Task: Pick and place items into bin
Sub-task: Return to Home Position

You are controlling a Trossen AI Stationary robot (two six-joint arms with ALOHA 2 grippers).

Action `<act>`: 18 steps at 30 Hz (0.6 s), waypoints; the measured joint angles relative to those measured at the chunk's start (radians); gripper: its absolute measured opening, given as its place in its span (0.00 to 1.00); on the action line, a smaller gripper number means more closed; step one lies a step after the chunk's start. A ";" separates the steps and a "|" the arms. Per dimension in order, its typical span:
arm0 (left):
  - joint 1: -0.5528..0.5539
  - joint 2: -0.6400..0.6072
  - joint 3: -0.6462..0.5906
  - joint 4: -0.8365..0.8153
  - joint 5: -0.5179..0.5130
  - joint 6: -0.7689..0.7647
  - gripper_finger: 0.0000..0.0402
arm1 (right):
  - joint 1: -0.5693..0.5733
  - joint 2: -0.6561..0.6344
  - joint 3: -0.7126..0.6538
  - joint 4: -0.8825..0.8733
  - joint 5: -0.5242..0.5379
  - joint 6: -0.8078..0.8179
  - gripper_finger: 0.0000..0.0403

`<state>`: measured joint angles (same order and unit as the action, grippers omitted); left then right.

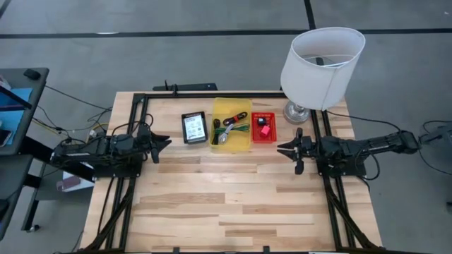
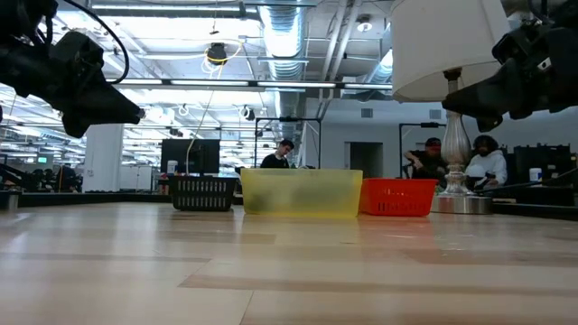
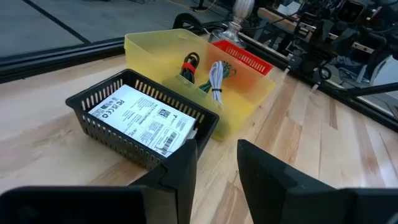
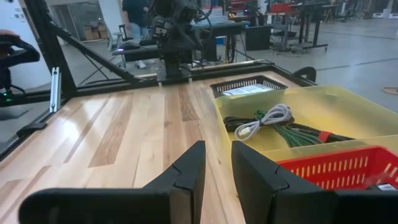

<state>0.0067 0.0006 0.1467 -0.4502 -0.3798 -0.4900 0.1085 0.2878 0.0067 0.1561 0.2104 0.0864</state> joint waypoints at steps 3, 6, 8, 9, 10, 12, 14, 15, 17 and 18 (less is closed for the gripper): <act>0.023 0.000 0.000 0.000 0.000 0.000 0.27 | 0.000 0.000 0.000 0.000 0.000 0.000 0.18; 0.059 0.000 0.000 0.000 0.000 0.000 0.27 | 0.000 0.000 0.000 0.000 0.000 0.000 0.18; 0.084 0.000 0.000 0.000 0.000 0.000 0.27 | 0.000 0.000 0.000 0.000 0.000 0.000 0.18; 0.096 0.000 0.000 0.000 0.000 0.000 0.27 | 0.000 0.000 0.000 0.000 0.000 0.000 0.18; 0.106 0.000 0.000 0.000 0.000 0.000 0.27 | 0.000 0.000 0.000 0.000 0.000 0.000 0.18; 0.123 0.000 0.000 0.000 0.000 0.000 0.27 | 0.000 0.000 0.000 0.000 0.000 0.000 0.18; 0.134 0.000 0.000 0.000 0.000 0.000 0.27 | 0.000 0.000 0.000 0.000 0.000 0.000 0.18; 0.136 0.000 0.000 0.000 0.000 0.000 0.27 | 0.000 0.000 0.000 0.000 0.000 0.000 0.18; 0.137 0.000 0.000 0.000 0.000 0.000 0.27 | 0.000 0.000 0.000 0.000 0.000 0.000 0.18; 0.137 0.000 0.000 0.000 0.000 0.000 0.27 | 0.000 0.000 0.000 0.000 0.000 0.000 0.18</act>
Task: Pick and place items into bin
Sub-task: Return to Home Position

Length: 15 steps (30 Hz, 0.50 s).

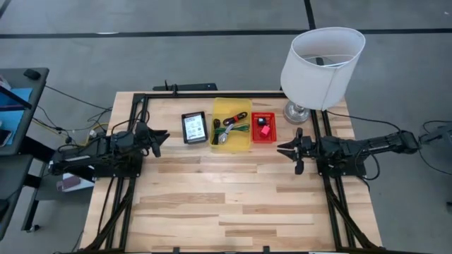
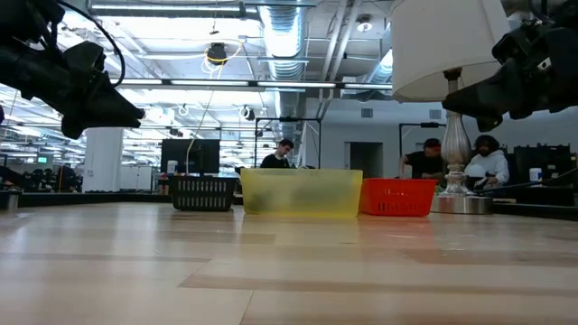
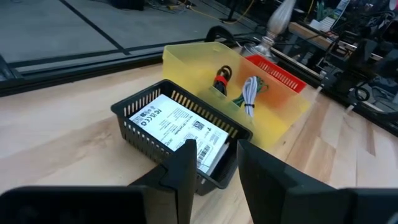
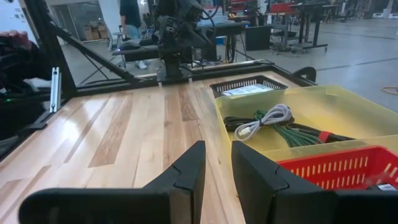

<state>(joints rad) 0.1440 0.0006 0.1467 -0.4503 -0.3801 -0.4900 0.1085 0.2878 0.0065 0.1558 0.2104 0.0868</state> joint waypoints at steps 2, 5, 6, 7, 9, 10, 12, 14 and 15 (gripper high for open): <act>0.000 0.000 0.000 0.000 0.000 0.000 0.27 | 0.000 0.000 0.000 0.000 0.000 0.000 0.18; 0.000 0.000 0.000 0.000 0.000 0.000 0.27 | 0.000 0.000 0.000 0.000 0.000 0.000 0.18; 0.000 0.000 0.000 0.000 0.000 0.000 0.27 | 0.000 0.000 0.000 0.000 0.000 0.000 0.18; 0.000 0.000 0.000 0.000 0.000 0.000 0.27 | 0.000 0.000 0.000 0.000 0.000 0.000 0.18; 0.000 0.000 0.000 0.000 0.000 0.000 0.27 | 0.000 0.000 0.000 0.000 0.000 0.000 0.18; 0.000 0.001 0.000 0.000 0.000 0.000 0.27 | 0.000 0.000 0.000 0.000 0.000 0.000 0.18; 0.000 0.004 0.000 0.000 0.000 0.000 0.27 | 0.000 0.000 0.000 0.000 0.000 0.000 0.18; 0.000 0.006 0.000 0.000 0.000 0.000 0.27 | 0.000 0.000 0.000 0.000 0.000 0.000 0.18; 0.000 0.005 0.000 0.000 0.000 0.000 0.27 | 0.000 0.000 0.000 0.000 0.000 0.000 0.18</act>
